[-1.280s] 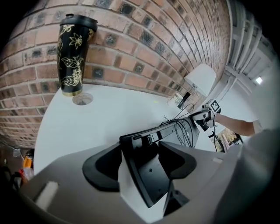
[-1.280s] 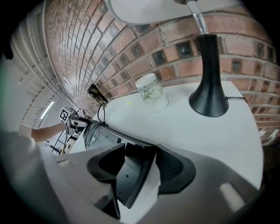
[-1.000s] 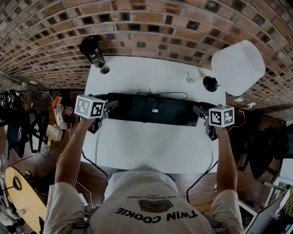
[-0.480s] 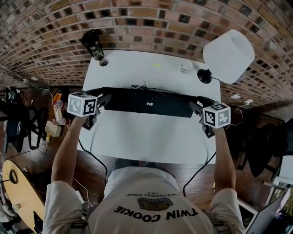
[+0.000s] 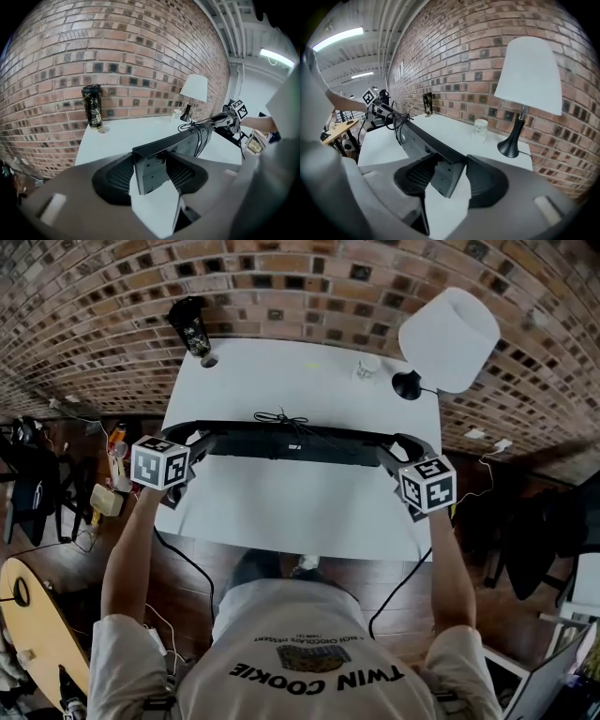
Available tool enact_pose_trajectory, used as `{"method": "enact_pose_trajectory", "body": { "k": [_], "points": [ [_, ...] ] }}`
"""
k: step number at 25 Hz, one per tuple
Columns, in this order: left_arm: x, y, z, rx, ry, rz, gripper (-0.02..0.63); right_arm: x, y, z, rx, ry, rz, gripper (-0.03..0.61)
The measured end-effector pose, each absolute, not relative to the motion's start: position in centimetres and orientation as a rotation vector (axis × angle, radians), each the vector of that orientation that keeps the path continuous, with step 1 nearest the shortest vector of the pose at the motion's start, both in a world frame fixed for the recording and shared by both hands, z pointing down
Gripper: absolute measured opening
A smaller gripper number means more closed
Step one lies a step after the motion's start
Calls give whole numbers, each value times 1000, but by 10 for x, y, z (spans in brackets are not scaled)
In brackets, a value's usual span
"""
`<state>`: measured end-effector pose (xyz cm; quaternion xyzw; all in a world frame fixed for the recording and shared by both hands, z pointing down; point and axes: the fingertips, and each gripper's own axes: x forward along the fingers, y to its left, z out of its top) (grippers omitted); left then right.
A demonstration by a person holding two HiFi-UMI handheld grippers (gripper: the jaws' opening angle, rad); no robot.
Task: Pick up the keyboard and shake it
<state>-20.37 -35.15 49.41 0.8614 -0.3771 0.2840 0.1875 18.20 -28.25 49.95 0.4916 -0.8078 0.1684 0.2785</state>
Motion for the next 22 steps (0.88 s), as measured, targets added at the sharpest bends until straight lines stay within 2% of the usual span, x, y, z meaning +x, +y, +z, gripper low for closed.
{"method": "enact_pose_trajectory", "body": {
  "k": [9, 22],
  "points": [
    [-212, -311, 491, 2400, -1159, 895, 224, 176, -247, 494, 1273, -2177, 330, 202],
    [-221, -266, 500, 2426, -1198, 1020, 221, 162, -213, 498, 1265, -1995, -17, 202]
  ]
}}
